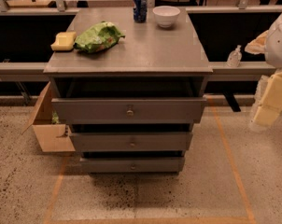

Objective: Move white bowl near green rice chip bag

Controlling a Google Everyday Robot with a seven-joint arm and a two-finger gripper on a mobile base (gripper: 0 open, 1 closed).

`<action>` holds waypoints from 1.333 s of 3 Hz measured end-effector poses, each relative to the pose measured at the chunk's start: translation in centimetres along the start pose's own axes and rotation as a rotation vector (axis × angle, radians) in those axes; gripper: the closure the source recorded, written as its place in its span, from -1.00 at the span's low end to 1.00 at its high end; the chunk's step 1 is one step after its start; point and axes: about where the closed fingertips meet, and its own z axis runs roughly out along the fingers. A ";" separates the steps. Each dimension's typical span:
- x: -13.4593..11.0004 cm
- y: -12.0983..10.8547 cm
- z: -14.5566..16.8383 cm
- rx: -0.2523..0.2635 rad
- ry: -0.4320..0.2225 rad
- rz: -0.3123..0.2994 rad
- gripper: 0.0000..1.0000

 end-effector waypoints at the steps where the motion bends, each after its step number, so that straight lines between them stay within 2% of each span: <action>1: 0.0 0.0 0.0 0.000 0.000 0.000 -1.00; 2: -1.0 -2.3 0.7 0.039 -0.091 0.066 -1.00; 3: -2.6 -8.6 1.7 0.107 -0.328 0.198 -1.00; 4: -6.2 -15.3 2.8 0.144 -0.612 0.325 -1.00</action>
Offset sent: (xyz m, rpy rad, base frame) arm 0.1115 0.0080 0.0088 0.4118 -0.2111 -0.2078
